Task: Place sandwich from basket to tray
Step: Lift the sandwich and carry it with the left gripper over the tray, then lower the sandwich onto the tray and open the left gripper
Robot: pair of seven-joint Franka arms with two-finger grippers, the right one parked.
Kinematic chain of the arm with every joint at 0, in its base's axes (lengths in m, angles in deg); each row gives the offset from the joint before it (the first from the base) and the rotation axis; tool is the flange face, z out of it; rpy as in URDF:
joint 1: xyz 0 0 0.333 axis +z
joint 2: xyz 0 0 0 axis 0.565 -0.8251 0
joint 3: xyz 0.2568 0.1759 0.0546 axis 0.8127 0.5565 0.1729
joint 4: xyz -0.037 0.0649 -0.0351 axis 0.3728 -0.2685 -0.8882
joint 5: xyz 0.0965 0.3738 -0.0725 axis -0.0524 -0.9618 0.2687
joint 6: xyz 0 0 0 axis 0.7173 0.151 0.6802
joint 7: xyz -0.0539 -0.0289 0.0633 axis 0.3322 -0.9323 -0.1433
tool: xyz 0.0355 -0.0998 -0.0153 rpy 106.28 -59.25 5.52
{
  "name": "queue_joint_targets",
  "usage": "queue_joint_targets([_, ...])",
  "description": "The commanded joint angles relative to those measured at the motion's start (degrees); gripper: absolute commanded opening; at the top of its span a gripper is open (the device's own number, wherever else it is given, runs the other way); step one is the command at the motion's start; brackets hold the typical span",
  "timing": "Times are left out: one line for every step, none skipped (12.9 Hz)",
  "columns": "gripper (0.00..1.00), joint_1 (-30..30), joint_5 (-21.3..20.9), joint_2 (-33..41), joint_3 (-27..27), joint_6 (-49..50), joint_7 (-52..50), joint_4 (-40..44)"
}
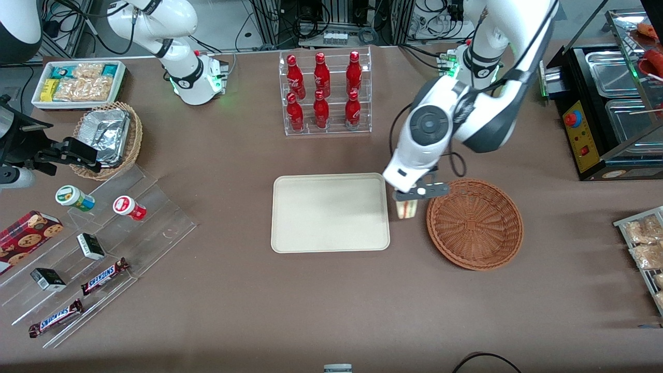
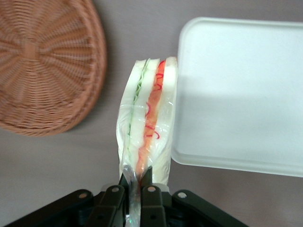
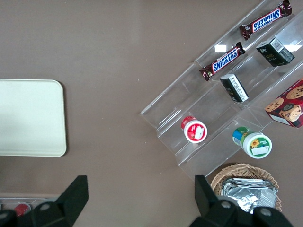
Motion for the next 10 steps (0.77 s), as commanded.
queue_joint_targets([0.0,-4.3,-1.8,-4.1,0.6,-1.7,0.5,3.1])
queue_joint_targets([0.0,-6.2,-2.3,-6.5,0.6,-1.9,-0.5,5.0])
queue_joint_targets([0.0,-7.5,-2.5,-9.0,0.7,-1.8,-2.1,7.3])
queue_joint_targets([0.0,-8.3,-2.6,-11.4,0.7,-1.7,-2.5,9.5])
queue_joint_targets([0.0,-9.6,-3.5,-13.4,0.8,-1.7,-2.7,11.5])
queue_joint_targets([0.0,-10.0,-4.3,-14.8,0.8,-1.7,-3.5,12.7])
queue_joint_targets([0.0,-10.3,-4.7,-15.8,0.8,-1.7,-4.1,13.5])
queue_joint_targets([0.0,-11.2,-5.6,-17.3,0.8,-1.6,-5.0,14.7])
queue_joint_targets([0.0,-11.5,-6.7,-19.0,0.8,-1.6,-6.4,16.1])
queue_joint_targets([0.0,-11.6,-7.9,-20.5,0.8,-1.4,-7.5,17.4])
